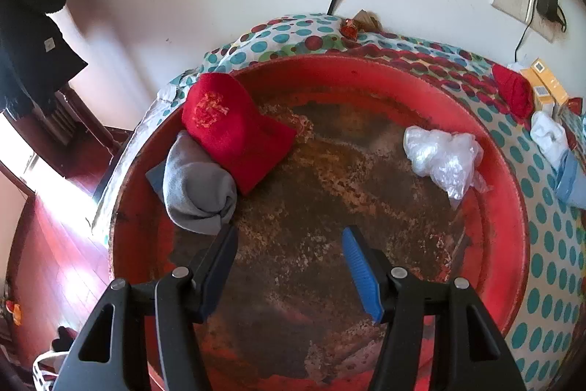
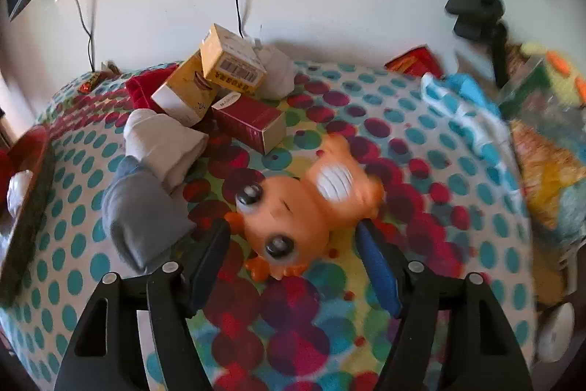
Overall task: Organize objects
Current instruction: 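Carry the orange toy figure into the red basin and open the right gripper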
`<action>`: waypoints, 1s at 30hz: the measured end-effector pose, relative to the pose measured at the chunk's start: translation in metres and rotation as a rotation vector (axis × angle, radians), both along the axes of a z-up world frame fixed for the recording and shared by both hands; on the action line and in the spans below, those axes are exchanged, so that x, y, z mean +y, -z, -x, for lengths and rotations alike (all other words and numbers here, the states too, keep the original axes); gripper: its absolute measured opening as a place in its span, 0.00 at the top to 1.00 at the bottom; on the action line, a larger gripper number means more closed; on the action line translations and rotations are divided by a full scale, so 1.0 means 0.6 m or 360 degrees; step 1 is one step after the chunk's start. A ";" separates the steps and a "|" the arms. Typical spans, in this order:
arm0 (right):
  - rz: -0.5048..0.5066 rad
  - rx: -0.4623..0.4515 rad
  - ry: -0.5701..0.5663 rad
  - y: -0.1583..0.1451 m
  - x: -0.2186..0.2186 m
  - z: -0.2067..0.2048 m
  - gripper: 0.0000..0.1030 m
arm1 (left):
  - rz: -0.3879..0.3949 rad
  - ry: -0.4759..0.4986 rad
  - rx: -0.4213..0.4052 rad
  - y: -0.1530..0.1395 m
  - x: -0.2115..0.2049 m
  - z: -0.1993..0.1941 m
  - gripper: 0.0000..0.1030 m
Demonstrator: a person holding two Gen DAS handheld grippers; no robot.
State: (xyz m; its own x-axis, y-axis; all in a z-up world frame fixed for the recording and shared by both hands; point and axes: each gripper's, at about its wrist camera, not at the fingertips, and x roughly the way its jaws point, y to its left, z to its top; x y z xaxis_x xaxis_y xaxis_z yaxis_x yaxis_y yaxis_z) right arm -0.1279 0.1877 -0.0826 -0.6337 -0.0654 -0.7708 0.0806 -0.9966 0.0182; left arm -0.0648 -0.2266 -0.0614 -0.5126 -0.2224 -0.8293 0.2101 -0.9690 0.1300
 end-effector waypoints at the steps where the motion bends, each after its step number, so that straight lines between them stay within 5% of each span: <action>1: 0.0010 -0.0010 0.0010 0.004 -0.001 0.005 0.40 | 0.0005 0.0000 -0.0004 0.001 0.001 0.001 0.40; 3: 0.0073 -0.0020 -0.0006 0.009 -0.004 0.013 0.59 | 0.0014 -0.0001 -0.0014 0.004 0.002 0.002 0.40; 19: 0.0073 0.0105 -0.0039 -0.048 -0.043 -0.035 0.64 | -0.0011 -0.0057 -0.0019 0.001 -0.017 0.000 0.41; 30: 0.0123 0.0194 -0.0326 -0.109 -0.162 -0.074 0.65 | -0.0062 -0.0127 0.0031 -0.021 -0.056 -0.011 0.41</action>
State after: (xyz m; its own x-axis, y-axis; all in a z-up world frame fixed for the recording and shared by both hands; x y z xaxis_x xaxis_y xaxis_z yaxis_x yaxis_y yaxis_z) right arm -0.0835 0.0907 -0.0173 -0.6891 -0.2578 -0.6773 0.2871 -0.9552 0.0714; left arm -0.0584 -0.2604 -0.0486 -0.5104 -0.2313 -0.8283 0.2892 -0.9532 0.0880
